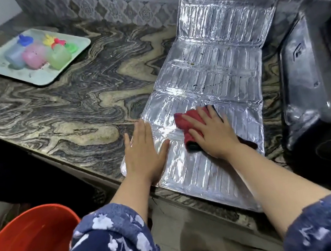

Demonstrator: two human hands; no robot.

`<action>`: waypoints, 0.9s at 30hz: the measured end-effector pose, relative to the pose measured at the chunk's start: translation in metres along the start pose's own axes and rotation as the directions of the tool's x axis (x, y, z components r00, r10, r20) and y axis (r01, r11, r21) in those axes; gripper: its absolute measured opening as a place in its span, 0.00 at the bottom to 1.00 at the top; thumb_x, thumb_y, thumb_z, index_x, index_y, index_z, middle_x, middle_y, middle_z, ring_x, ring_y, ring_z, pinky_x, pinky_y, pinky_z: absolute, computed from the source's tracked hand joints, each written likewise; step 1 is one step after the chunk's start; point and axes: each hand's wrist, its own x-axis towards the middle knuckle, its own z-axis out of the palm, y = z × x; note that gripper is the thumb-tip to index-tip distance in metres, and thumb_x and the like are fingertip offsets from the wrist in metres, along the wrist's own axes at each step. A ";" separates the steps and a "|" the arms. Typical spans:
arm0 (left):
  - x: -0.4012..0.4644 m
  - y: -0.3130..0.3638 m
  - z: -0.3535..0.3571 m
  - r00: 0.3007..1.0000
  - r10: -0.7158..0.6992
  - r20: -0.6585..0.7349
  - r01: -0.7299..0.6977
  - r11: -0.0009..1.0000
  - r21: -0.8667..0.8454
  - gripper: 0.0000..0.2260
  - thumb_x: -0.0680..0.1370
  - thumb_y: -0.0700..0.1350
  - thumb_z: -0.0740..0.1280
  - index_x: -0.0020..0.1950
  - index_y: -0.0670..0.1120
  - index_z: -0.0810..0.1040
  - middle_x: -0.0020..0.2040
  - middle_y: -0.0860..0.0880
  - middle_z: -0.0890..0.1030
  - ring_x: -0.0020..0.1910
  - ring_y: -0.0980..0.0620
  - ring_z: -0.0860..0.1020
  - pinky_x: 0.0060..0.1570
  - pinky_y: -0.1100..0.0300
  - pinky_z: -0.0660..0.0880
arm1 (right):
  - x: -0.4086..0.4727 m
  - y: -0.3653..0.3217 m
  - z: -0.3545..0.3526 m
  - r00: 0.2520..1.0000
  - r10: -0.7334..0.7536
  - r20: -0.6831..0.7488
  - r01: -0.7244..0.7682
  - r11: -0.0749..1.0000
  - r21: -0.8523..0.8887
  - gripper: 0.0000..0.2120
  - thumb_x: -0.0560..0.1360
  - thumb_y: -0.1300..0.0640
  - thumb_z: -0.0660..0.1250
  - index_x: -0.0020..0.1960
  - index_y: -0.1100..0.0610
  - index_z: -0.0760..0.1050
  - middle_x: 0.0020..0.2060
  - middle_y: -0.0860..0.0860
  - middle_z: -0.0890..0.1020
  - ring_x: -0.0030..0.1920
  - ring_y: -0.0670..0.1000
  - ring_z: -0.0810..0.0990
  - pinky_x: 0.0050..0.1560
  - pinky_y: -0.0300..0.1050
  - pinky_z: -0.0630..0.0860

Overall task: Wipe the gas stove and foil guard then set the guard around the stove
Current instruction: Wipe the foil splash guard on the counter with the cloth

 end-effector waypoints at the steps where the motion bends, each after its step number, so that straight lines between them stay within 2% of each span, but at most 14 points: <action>1: 0.000 0.000 0.000 1.000 0.004 0.000 -0.004 1.000 0.005 0.37 0.77 0.66 0.36 0.78 0.43 0.39 0.79 0.47 0.38 0.77 0.51 0.36 0.76 0.46 0.40 | 0.004 0.010 -0.001 0.999 0.048 0.003 -0.048 0.999 0.000 0.24 0.79 0.38 0.41 0.73 0.33 0.41 0.78 0.47 0.45 0.77 0.55 0.38 0.74 0.65 0.41; 5: -0.002 -0.001 -0.003 1.000 0.018 0.023 -0.018 1.000 0.004 0.39 0.75 0.68 0.36 0.78 0.43 0.38 0.79 0.47 0.38 0.77 0.52 0.35 0.76 0.46 0.38 | 0.003 0.034 -0.005 0.987 0.160 -0.026 -0.160 0.987 0.018 0.23 0.80 0.41 0.43 0.75 0.36 0.43 0.78 0.48 0.45 0.77 0.54 0.39 0.75 0.62 0.42; 9: -0.005 -0.008 -0.009 0.995 0.066 0.069 -0.068 0.997 0.032 0.42 0.72 0.69 0.32 0.78 0.43 0.37 0.79 0.47 0.38 0.77 0.52 0.34 0.76 0.46 0.39 | -0.021 0.022 0.000 0.984 0.171 -0.045 -0.171 0.985 0.015 0.24 0.80 0.42 0.43 0.75 0.38 0.45 0.78 0.49 0.45 0.77 0.56 0.40 0.75 0.60 0.41; 13: -0.005 -0.010 -0.024 0.988 0.066 0.137 -0.069 0.997 0.017 0.44 0.73 0.72 0.38 0.79 0.43 0.40 0.79 0.47 0.39 0.77 0.51 0.36 0.75 0.43 0.39 | -0.045 0.003 0.007 0.989 0.140 -0.053 -0.140 0.990 0.001 0.23 0.81 0.43 0.43 0.75 0.39 0.46 0.78 0.51 0.47 0.78 0.56 0.42 0.75 0.59 0.41; 15: 0.001 -0.005 -0.034 0.980 0.043 0.194 -0.059 0.996 0.074 0.49 0.70 0.76 0.40 0.79 0.42 0.42 0.80 0.46 0.41 0.78 0.49 0.39 0.75 0.41 0.40 | -0.053 -0.003 0.007 0.994 0.102 -0.048 -0.101 0.995 0.024 0.23 0.80 0.44 0.44 0.75 0.38 0.48 0.78 0.51 0.48 0.78 0.56 0.43 0.75 0.60 0.42; 17: 0.007 0.000 -0.041 0.969 0.012 0.246 -0.042 0.992 0.117 0.56 0.64 0.80 0.40 0.79 0.40 0.43 0.80 0.44 0.43 0.78 0.47 0.41 0.74 0.38 0.40 | -0.060 -0.005 0.003 0.995 0.067 -0.073 -0.058 0.992 0.110 0.24 0.77 0.47 0.48 0.73 0.37 0.56 0.78 0.52 0.49 0.78 0.55 0.47 0.76 0.60 0.43; 19: 0.006 0.006 -0.039 0.968 -0.017 0.249 -0.011 0.994 0.109 0.62 0.58 0.82 0.39 0.78 0.39 0.42 0.79 0.43 0.42 0.78 0.45 0.40 0.73 0.36 0.41 | -0.065 -0.001 -0.001 0.995 0.050 -0.083 -0.035 0.982 0.183 0.25 0.74 0.49 0.52 0.70 0.36 0.61 0.78 0.52 0.50 0.77 0.55 0.51 0.76 0.59 0.42; 20: 0.002 0.009 -0.034 0.973 -0.024 0.230 0.004 0.996 0.086 0.63 0.57 0.83 0.39 0.78 0.39 0.41 0.79 0.42 0.41 0.78 0.45 0.39 0.73 0.36 0.42 | -0.066 0.004 -0.002 0.997 0.038 -0.070 -0.025 0.983 0.180 0.24 0.75 0.49 0.53 0.70 0.35 0.60 0.78 0.52 0.50 0.77 0.54 0.51 0.76 0.59 0.40; 21: -0.002 0.011 -0.028 0.980 -0.024 0.198 0.014 0.998 0.054 0.63 0.57 0.83 0.39 0.78 0.39 0.39 0.79 0.42 0.39 0.78 0.45 0.37 0.73 0.36 0.42 | -0.065 0.009 -0.002 0.998 0.026 -0.053 -0.018 0.988 0.156 0.24 0.76 0.48 0.52 0.71 0.34 0.58 0.78 0.52 0.50 0.77 0.54 0.50 0.76 0.58 0.38; 23: -0.009 0.012 -0.017 0.993 -0.014 0.120 0.014 1.000 0.005 0.61 0.59 0.83 0.39 0.78 0.40 0.37 0.78 0.43 0.36 0.76 0.46 0.33 0.74 0.37 0.41 | -0.057 0.023 -0.002 0.999 0.026 -0.026 -0.024 0.996 0.085 0.23 0.76 0.38 0.46 0.72 0.31 0.51 0.78 0.52 0.47 0.78 0.54 0.43 0.75 0.60 0.37; 25: -0.012 0.011 -0.013 0.998 -0.012 0.064 0.013 1.000 -0.018 0.60 0.61 0.83 0.40 0.78 0.40 0.37 0.78 0.44 0.35 0.76 0.48 0.32 0.74 0.38 0.39 | -0.041 0.036 -0.003 0.998 0.063 -0.030 -0.062 0.998 0.025 0.29 0.71 0.27 0.38 0.71 0.28 0.45 0.78 0.52 0.45 0.77 0.55 0.39 0.74 0.63 0.37; 27: -0.011 0.010 -0.011 0.999 -0.017 0.033 0.018 0.999 -0.031 0.59 0.62 0.83 0.42 0.78 0.40 0.38 0.78 0.45 0.35 0.76 0.49 0.32 0.74 0.40 0.38 | -0.019 0.047 -0.005 0.992 0.113 -0.053 -0.114 0.993 -0.017 0.30 0.69 0.26 0.37 0.71 0.28 0.44 0.78 0.51 0.46 0.77 0.55 0.40 0.74 0.64 0.39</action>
